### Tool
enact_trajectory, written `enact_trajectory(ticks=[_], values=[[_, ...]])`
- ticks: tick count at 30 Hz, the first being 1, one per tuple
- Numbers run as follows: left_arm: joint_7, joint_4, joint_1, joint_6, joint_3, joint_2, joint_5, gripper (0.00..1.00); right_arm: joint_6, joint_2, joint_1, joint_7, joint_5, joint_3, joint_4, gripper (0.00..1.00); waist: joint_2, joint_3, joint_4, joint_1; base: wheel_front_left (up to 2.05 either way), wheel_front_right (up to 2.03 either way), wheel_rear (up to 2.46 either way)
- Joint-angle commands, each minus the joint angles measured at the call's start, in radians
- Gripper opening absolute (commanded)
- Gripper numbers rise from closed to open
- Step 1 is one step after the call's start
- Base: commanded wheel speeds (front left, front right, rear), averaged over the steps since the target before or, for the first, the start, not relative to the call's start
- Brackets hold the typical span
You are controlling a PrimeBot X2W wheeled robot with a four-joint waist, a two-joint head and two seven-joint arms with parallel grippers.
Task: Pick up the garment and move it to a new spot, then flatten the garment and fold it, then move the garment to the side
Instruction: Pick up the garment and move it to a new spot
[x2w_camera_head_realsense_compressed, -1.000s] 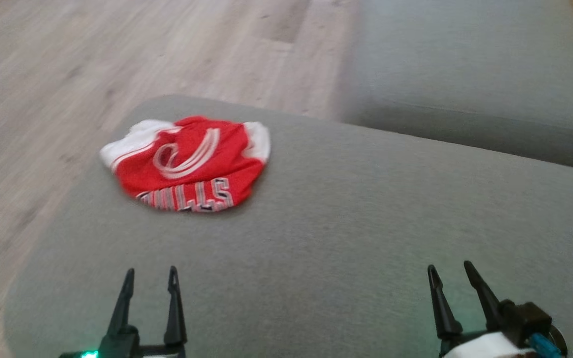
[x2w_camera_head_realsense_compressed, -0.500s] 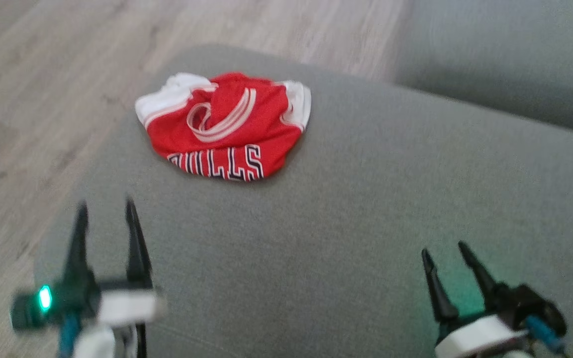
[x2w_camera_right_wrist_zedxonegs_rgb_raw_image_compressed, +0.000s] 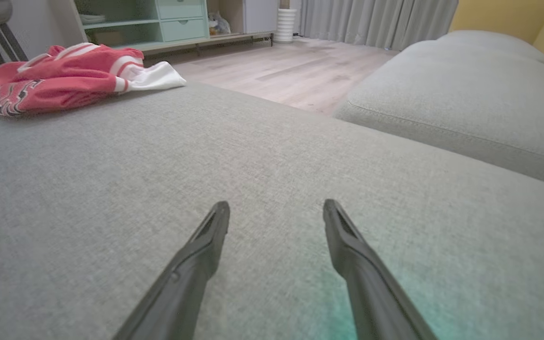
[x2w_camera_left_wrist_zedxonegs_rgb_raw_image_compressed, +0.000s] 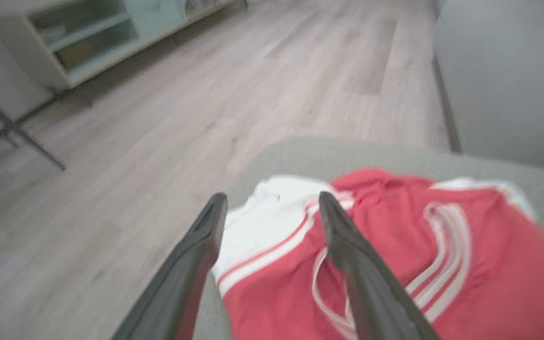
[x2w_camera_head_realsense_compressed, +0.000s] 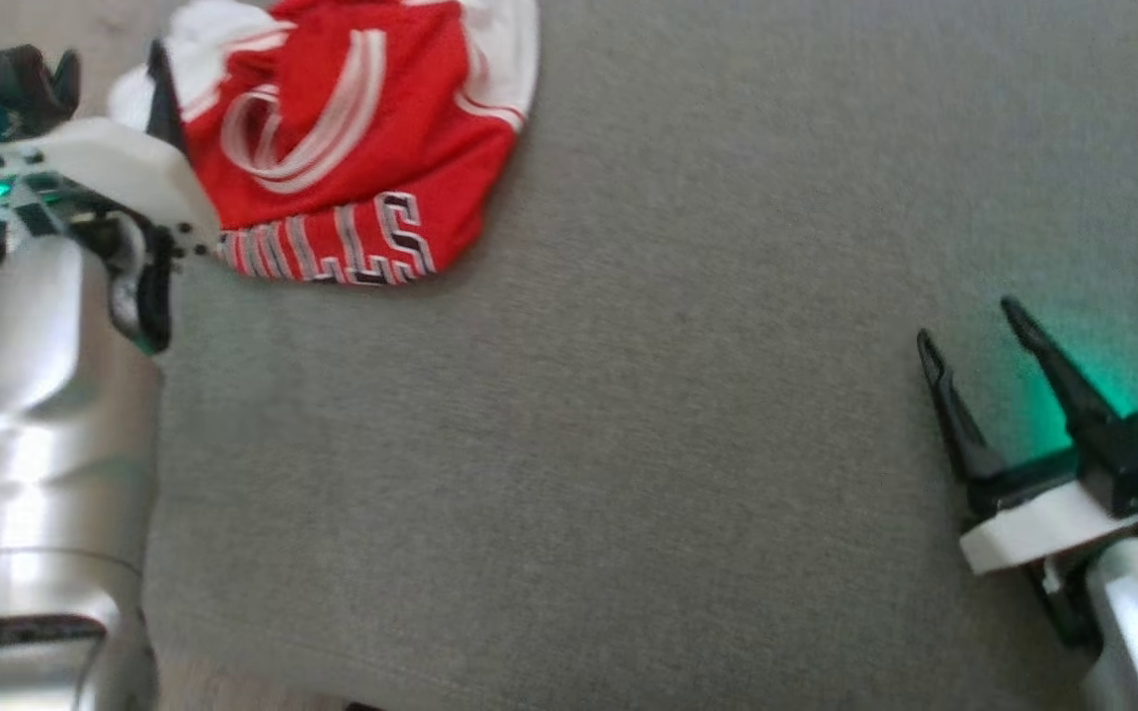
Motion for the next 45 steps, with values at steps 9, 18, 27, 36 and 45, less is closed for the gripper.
enact_trajectory(ticks=[9, 18, 27, 36, 45], values=[[0.004, 0.247, -0.079, 0.003, 0.046, 0.062, -0.035, 1.0, -0.001, -0.035, -0.011, -0.011, 0.004, 0.024, -0.051, 1.0, 0.0001, 0.11, -0.092, -0.0004, 0.0, 0.0, 0.0], [-0.068, 0.363, -0.107, -0.05, 0.046, 0.059, -0.066, 0.0, -0.001, -0.032, -0.033, -0.011, 0.005, 0.034, -0.05, 1.0, 0.0001, 0.116, -0.107, -0.0004, 0.0, 0.0, 0.0], [-0.352, 0.282, -0.181, -0.075, -0.054, 0.089, 0.023, 0.0, -0.001, 0.026, -0.026, -0.011, 0.027, 0.049, -0.023, 1.0, 0.0001, -0.004, -0.134, -0.0004, 0.0, 0.0, 0.0], [-0.38, 0.086, -0.252, -0.105, -0.141, 0.076, 0.055, 0.0, -0.001, 0.143, 0.001, -0.011, 0.04, 0.057, -0.003, 1.0, 0.0001, -0.205, -0.25, -0.0004, 0.0, 0.0, 0.0], [-0.326, -0.098, -0.253, -0.113, -0.308, 0.04, -0.03, 0.0, -0.001, 0.215, 0.07, -0.011, 0.042, 0.058, 0.0, 1.0, 0.0001, -0.331, -0.41, -0.0004, 0.0, 0.0, 0.0]])
